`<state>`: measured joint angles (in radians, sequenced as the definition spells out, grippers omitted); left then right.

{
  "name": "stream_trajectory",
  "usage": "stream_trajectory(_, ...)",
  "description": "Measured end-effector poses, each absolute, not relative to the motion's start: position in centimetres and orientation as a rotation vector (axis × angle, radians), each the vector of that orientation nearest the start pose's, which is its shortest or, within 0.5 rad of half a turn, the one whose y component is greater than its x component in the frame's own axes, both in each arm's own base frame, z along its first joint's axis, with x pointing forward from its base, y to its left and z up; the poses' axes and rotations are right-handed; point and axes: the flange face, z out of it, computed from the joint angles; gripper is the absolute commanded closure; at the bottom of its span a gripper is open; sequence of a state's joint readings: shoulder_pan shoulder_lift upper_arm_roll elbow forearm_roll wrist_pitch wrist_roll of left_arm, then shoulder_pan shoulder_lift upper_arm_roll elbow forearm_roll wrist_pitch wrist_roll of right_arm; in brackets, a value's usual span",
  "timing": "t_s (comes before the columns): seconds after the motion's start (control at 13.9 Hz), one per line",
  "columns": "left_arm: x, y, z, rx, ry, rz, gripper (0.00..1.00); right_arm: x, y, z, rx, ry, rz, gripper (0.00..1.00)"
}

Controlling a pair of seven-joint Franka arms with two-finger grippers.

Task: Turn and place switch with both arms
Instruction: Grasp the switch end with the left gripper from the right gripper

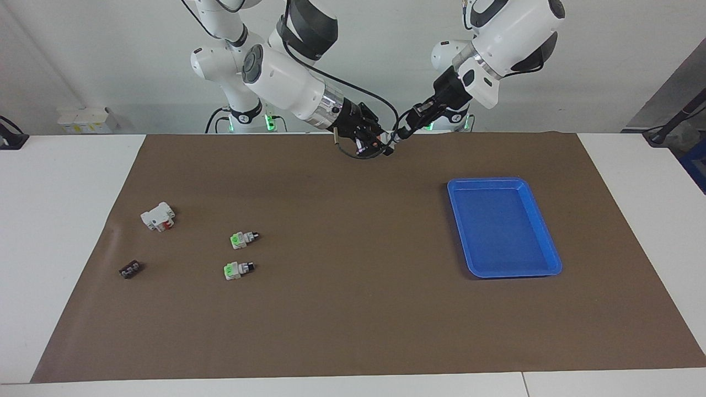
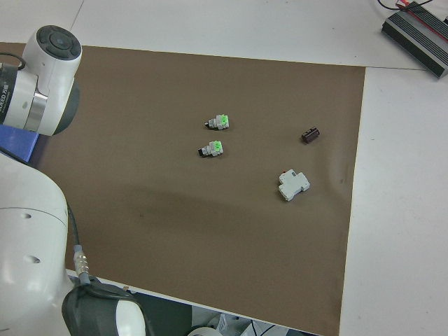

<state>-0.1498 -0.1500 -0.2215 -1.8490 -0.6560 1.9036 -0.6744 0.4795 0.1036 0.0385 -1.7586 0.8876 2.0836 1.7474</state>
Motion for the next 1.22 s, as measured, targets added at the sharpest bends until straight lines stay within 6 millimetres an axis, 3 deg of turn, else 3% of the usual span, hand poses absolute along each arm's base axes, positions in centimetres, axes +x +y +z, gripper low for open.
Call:
stream_trajectory(0.43,47.93,-24.42,61.73,2.509,0.015,0.017,1.0,51.93,34.22,54.02,-1.72,1.782,0.868,1.0)
stream_trajectory(0.86,47.79,-24.6,61.86,2.46,-0.554,0.201,1.0,51.91,34.23,53.97,-1.721,1.784,0.871,1.0)
stream_trajectory(1.22,47.71,-24.68,61.93,2.401,-0.807,0.277,1.0,51.89,34.22,53.95,-1.724,1.784,0.874,1.0)
